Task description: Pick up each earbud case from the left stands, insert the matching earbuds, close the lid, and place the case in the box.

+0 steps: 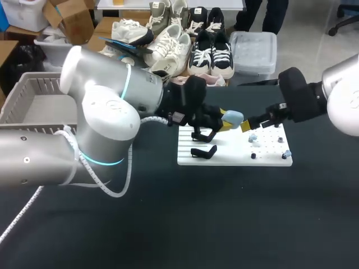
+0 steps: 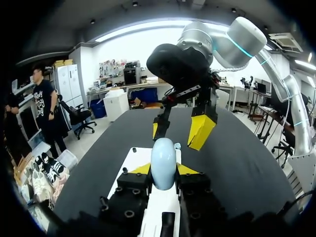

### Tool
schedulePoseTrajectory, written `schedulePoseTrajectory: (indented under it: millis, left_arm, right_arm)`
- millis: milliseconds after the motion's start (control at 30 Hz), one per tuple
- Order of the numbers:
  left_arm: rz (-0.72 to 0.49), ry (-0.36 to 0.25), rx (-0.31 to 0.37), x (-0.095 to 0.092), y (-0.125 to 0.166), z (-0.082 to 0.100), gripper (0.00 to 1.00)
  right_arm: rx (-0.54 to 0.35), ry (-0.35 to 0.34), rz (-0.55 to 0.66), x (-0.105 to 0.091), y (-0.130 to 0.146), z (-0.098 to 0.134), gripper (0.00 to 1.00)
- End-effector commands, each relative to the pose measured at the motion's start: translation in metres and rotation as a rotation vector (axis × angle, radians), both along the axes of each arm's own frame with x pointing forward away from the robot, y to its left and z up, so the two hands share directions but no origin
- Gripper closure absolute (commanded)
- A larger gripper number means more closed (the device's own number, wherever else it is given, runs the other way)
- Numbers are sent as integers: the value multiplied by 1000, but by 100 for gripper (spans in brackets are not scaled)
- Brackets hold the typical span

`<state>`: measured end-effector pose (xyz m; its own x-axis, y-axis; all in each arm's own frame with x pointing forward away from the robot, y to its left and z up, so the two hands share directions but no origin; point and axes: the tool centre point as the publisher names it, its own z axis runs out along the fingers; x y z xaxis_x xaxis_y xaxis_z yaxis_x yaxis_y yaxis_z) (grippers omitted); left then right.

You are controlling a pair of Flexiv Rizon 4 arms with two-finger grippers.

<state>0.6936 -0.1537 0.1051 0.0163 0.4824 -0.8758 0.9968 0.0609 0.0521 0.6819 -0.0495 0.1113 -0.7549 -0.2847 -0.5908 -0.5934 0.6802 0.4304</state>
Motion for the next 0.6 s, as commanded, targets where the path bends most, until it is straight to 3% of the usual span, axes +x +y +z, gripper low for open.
schedulePoseTrajectory:
  millis: [33, 600]
  left_arm:
    - [-6, 0, -1, 0, -3, 0, 100]
    - [-37, -3, -2, -10, -5, 1, 100]
  right_arm:
    - [14, 5, 11, 3, -1, -1, 0]
    - [20, -3, 6, 4, -2, -2, 0]
